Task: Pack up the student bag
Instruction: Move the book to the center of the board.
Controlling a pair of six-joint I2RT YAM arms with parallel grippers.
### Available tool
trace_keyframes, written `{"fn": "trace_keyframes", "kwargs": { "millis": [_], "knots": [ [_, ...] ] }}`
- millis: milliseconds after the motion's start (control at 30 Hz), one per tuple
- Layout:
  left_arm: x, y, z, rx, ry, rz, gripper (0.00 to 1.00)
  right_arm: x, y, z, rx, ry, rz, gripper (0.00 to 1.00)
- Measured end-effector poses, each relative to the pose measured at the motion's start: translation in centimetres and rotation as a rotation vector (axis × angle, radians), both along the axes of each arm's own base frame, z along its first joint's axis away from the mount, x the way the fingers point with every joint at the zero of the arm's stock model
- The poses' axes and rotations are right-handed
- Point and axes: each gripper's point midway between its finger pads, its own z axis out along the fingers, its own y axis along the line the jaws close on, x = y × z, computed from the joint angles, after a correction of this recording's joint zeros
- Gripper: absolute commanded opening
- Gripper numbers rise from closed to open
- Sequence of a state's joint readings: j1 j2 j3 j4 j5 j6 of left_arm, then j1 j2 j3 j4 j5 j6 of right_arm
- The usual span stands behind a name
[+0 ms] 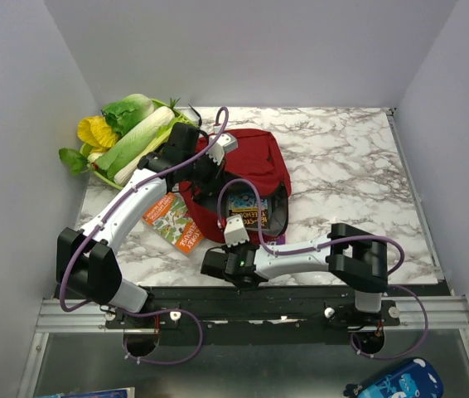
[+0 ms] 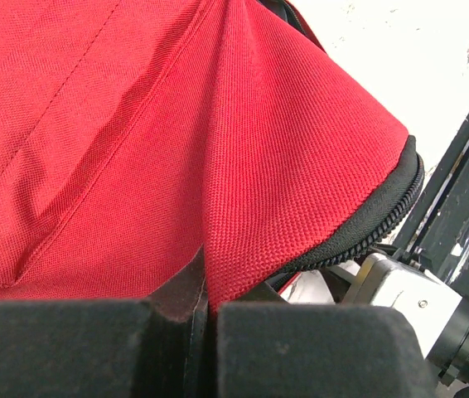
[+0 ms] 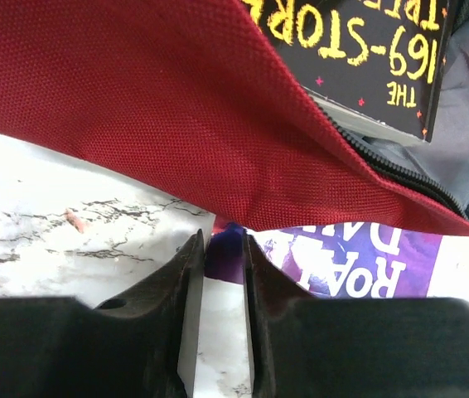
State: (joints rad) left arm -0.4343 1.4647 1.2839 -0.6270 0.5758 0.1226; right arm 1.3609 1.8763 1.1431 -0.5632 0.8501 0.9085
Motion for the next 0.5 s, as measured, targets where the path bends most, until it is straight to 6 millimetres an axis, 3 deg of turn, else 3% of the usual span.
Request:
{"fn": "trace_keyframes", "kwargs": {
  "millis": [33,67,333,500],
  "knots": [
    [0.0,0.0,0.0,0.000,0.000,0.000,0.00,0.0,0.0,-0.1,-0.001,0.000,-0.001,0.02],
    [0.0,0.0,0.0,0.000,0.000,0.000,0.00,0.0,0.0,-0.1,-0.001,-0.001,-0.001,0.01],
    [0.0,0.0,-0.1,0.001,0.001,0.000,0.00,0.0,-0.5,0.5,0.022,-0.016,-0.037,0.01],
    [0.0,0.0,0.0,-0.001,0.004,0.002,0.00,-1.2,-2.5,3.7,0.045,-0.040,-0.056,0.01]
  ]
}}
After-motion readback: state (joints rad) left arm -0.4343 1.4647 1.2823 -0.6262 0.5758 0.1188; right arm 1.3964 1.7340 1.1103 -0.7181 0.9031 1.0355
